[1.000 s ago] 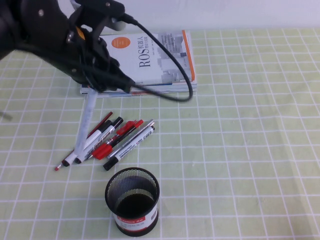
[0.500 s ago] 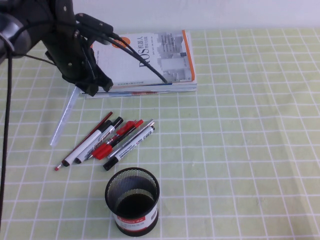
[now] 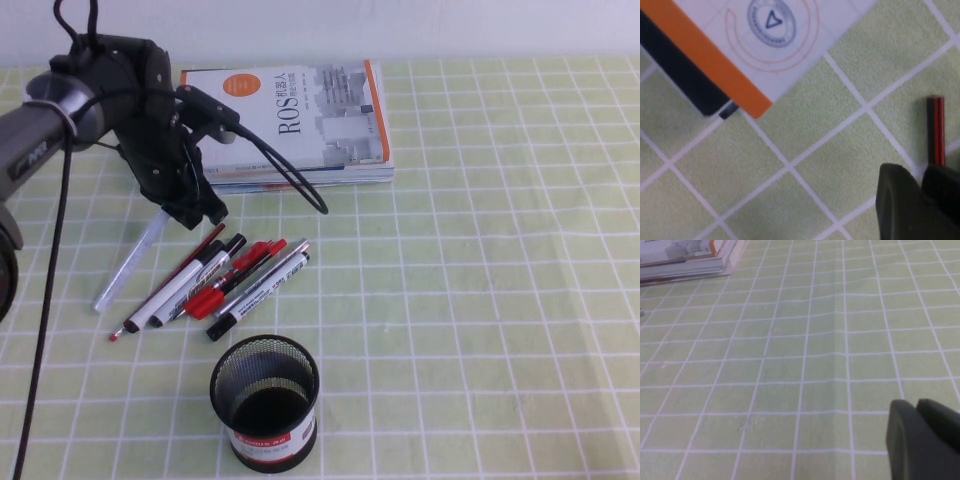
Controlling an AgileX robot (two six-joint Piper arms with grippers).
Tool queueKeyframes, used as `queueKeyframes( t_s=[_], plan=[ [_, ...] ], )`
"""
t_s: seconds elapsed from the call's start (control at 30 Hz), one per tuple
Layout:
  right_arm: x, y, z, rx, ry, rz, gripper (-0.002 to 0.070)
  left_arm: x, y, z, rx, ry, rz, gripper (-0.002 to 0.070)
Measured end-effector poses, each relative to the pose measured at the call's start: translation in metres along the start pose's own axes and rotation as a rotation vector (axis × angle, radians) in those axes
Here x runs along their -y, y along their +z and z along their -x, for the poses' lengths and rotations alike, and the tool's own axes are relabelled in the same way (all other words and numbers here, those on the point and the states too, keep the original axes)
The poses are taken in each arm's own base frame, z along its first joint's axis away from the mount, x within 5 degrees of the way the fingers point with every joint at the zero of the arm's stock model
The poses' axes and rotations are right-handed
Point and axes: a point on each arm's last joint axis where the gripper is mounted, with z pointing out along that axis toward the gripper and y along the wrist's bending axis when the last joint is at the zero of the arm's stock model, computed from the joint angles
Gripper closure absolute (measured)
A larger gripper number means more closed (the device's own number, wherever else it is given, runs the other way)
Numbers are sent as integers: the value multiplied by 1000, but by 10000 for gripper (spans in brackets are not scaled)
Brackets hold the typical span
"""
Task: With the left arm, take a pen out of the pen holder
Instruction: Place the pen on the table
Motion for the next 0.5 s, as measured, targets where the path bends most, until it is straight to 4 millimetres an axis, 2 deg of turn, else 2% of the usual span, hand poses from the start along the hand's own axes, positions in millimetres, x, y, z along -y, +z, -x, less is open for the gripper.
queueKeyframes(
  t_s=[0.17, 0.5],
  plan=[
    [0, 0, 0, 0, 0, 0, 689, 1, 9, 1, -3, 16, -13, 610],
    [0, 0, 0, 0, 0, 0, 689, 7, 14, 4, 28, -20, -85, 600]
  ],
)
